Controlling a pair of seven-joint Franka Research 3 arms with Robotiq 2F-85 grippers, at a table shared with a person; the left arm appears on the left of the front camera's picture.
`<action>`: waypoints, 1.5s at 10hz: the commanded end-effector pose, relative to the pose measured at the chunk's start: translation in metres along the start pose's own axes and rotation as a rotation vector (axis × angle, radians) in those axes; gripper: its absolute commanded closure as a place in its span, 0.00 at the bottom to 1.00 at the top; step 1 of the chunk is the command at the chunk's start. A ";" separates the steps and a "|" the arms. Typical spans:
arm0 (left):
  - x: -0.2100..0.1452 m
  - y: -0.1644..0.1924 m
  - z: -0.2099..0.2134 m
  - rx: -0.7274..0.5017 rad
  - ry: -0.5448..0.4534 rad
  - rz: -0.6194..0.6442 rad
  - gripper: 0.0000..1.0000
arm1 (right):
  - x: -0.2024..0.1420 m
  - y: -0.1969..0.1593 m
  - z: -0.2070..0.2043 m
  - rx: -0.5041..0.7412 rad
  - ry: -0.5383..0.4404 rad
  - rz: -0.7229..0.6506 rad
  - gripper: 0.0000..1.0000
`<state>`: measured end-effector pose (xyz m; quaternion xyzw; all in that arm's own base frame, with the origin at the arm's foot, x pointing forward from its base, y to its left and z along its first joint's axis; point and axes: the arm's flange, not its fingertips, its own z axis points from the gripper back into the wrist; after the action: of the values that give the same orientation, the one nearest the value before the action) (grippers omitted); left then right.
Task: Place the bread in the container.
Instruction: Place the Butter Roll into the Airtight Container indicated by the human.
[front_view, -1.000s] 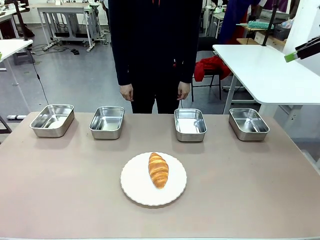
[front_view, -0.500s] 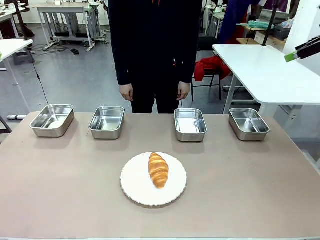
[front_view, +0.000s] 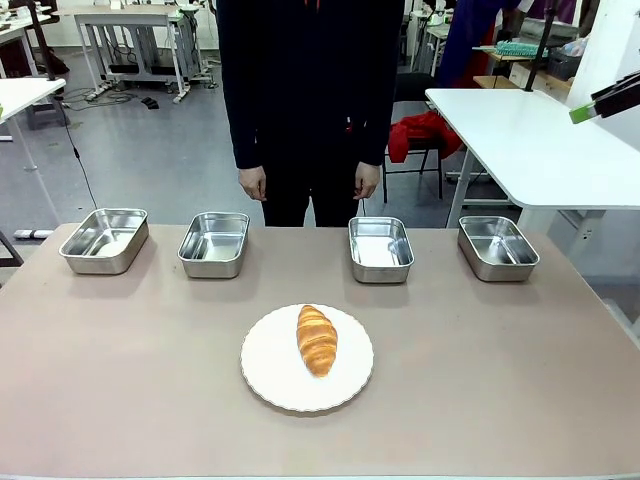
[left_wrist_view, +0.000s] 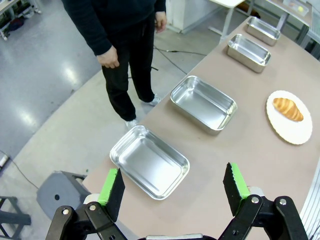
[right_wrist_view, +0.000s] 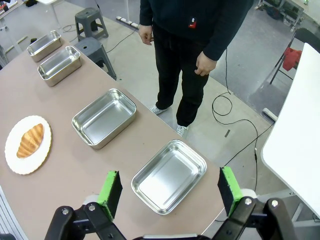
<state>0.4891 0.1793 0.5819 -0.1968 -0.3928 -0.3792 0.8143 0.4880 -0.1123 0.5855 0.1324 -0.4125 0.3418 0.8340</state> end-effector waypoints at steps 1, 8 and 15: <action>0.001 0.000 0.000 -0.002 -0.001 -0.013 0.00 | 0.000 0.000 0.001 -0.002 -0.004 -0.003 0.00; 0.001 0.000 0.000 -0.002 -0.001 -0.013 0.00 | 0.000 0.000 0.001 -0.002 -0.004 -0.003 0.00; 0.001 0.000 0.000 -0.002 -0.001 -0.013 0.00 | 0.000 0.000 0.001 -0.002 -0.004 -0.003 0.00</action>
<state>0.4891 0.1793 0.5819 -0.1968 -0.3928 -0.3792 0.8143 0.4880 -0.1123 0.5855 0.1324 -0.4125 0.3418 0.8340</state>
